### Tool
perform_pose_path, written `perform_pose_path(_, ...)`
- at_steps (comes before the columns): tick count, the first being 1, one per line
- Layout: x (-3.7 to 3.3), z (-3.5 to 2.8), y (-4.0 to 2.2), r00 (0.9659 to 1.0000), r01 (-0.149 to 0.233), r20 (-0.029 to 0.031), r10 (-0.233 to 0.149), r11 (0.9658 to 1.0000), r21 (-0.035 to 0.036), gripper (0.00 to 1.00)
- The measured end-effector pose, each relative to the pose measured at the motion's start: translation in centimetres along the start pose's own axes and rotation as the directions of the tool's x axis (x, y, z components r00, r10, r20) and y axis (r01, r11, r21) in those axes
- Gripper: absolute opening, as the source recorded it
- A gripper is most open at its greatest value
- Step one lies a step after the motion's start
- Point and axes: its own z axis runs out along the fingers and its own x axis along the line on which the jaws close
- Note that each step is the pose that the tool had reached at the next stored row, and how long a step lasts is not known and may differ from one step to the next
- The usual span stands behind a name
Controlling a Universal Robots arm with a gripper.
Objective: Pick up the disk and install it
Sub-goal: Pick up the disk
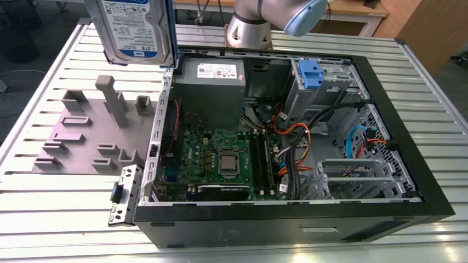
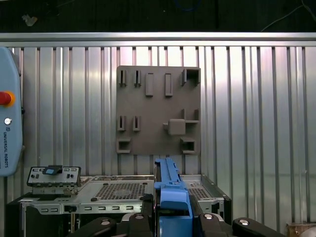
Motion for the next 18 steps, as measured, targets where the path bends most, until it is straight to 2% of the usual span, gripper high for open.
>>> perform_pose_path(18,-0.03,-0.01,-1.11,1.0,0.0,0.0001,0.0,1.0,0.0,0.36)
